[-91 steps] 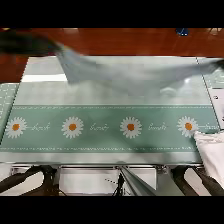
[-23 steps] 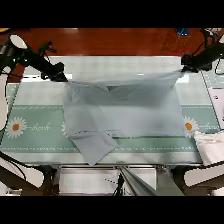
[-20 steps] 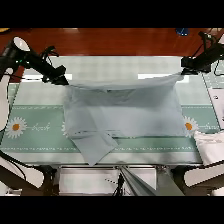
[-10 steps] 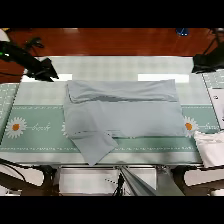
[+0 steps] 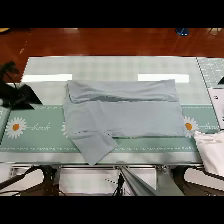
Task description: Fold the shirts.
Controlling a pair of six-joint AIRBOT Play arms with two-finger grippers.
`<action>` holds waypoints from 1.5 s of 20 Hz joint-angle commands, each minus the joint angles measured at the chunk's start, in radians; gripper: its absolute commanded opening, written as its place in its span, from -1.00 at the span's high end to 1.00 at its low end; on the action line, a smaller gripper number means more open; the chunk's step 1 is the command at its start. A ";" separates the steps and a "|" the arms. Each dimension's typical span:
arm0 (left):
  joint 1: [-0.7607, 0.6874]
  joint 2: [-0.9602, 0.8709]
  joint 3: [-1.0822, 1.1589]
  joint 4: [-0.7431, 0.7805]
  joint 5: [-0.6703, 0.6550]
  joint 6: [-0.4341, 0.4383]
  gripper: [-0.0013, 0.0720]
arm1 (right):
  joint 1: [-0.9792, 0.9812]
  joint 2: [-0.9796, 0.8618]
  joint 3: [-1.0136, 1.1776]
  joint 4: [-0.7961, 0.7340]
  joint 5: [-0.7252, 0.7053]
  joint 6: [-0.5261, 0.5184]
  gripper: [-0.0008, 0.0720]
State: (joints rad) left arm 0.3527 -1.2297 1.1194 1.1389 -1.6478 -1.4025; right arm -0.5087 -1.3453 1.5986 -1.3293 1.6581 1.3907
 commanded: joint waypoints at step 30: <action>-0.346 0.076 -0.706 -0.430 0.529 0.162 0.90 | -0.309 0.076 -0.577 0.155 -0.150 -0.114 -0.38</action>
State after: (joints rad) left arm 0.0071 -1.1679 0.4129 0.7136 -1.1091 -1.2453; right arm -0.7200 -1.2705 1.1545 -1.2648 1.5448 1.3117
